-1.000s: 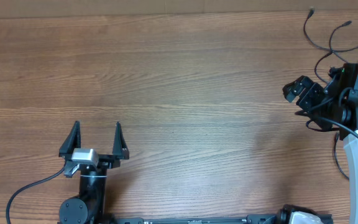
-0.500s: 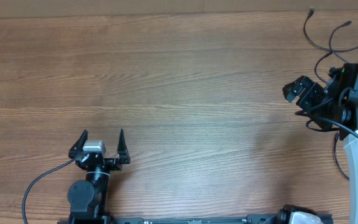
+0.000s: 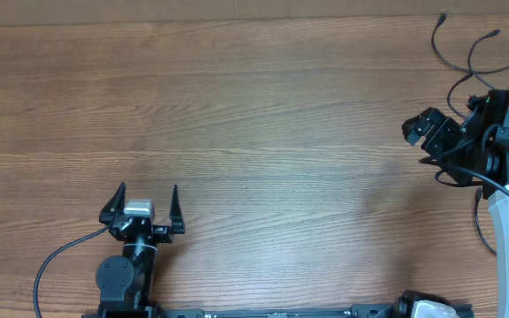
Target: Untangle cables
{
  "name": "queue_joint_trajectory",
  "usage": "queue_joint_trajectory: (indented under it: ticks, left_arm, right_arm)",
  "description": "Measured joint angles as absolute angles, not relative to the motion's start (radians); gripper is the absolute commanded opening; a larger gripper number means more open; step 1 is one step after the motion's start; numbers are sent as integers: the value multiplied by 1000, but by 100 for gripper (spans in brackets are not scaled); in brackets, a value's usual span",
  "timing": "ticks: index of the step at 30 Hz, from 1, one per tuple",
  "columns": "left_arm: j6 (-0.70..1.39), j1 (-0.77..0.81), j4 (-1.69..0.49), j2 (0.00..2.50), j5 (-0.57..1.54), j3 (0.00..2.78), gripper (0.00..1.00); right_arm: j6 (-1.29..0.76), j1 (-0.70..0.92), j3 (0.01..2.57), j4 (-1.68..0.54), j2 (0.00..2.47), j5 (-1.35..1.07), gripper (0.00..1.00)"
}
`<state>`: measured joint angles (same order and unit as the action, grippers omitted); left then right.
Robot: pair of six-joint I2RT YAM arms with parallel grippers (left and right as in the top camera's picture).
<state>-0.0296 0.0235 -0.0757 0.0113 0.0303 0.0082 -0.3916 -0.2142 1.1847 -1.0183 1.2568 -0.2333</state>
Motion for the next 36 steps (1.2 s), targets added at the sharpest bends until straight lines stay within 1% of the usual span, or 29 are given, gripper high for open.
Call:
queue_joint_trajectory:
  ticks: [5, 12, 36]
  left_arm:
    - [-52, 23, -75, 11, 42, 8, 100]
    - [5, 23, -75, 11, 41, 8, 100]
    - [20, 23, -75, 11, 40, 8, 100]
  right_arm:
    - [-392, -214, 1185, -1018, 1257, -233, 100]
    - [-392, -214, 1185, -1018, 1257, -233, 100]
    - [-392, -214, 1185, -1018, 1257, -233, 100]
